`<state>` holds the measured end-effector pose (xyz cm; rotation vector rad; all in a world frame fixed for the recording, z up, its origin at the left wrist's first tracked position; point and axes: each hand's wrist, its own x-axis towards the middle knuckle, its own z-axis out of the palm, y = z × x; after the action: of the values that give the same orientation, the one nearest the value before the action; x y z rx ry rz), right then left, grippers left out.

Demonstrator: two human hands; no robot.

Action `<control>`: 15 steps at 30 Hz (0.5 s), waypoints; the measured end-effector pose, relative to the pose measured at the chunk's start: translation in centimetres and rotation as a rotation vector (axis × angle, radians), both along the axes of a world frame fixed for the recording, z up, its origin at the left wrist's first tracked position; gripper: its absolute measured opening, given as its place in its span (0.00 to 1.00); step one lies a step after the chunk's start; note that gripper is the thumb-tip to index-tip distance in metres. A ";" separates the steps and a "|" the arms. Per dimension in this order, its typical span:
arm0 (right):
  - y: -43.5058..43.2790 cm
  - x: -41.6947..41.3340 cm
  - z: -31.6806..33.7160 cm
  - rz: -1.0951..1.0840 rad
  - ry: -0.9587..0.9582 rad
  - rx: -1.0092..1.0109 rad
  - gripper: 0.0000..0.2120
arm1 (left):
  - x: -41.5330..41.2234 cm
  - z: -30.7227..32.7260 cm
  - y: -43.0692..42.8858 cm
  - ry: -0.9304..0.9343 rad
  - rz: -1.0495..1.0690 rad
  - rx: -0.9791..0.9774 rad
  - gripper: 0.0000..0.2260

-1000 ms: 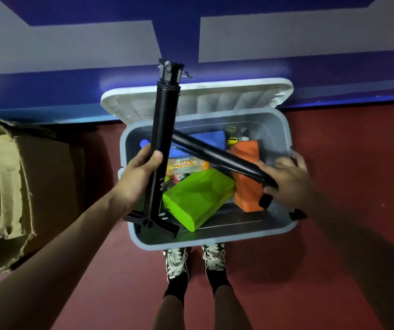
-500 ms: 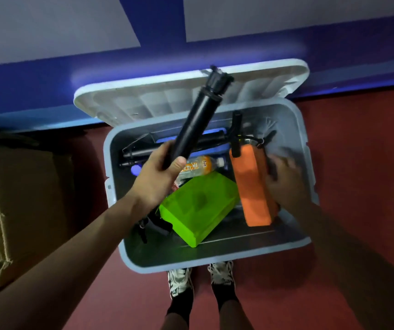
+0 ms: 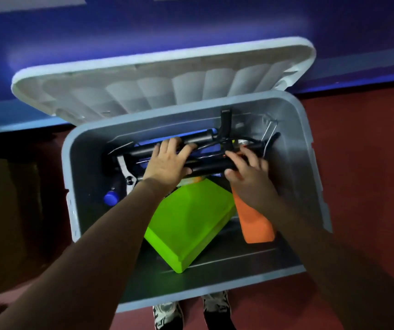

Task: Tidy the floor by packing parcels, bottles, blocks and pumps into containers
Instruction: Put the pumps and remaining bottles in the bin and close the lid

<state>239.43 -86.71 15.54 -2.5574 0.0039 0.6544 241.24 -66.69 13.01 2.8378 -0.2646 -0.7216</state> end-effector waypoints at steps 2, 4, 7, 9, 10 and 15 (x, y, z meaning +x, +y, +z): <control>0.1 -0.4 -1.9 0.199 -0.122 -0.229 0.24 | -1.1 -0.9 1.5 0.001 -0.056 0.120 0.28; 0.1 0.1 -1.9 0.222 -0.099 -0.293 0.20 | -1.8 -1.3 3.7 0.111 -0.065 0.224 0.26; 0.3 1.1 -0.7 0.287 -0.009 -0.323 0.22 | -1.2 0.0 6.1 0.232 -0.059 0.193 0.25; 0.4 1.7 1.1 0.327 0.100 -0.323 0.24 | -0.9 2.1 6.4 0.207 -0.011 0.089 0.24; 0.4 1.7 2.1 0.316 0.148 -0.310 0.24 | -0.9 3.3 6.4 0.199 0.021 0.044 0.23; 1.7 0.5 9.1 0.300 0.214 -0.284 0.17 | -2.0 10.6 5.9 0.270 0.092 -0.074 0.15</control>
<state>239.98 -85.01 24.62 -2.7701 -0.2339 1.1109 239.28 -60.77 23.59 2.6240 -0.1146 -1.0379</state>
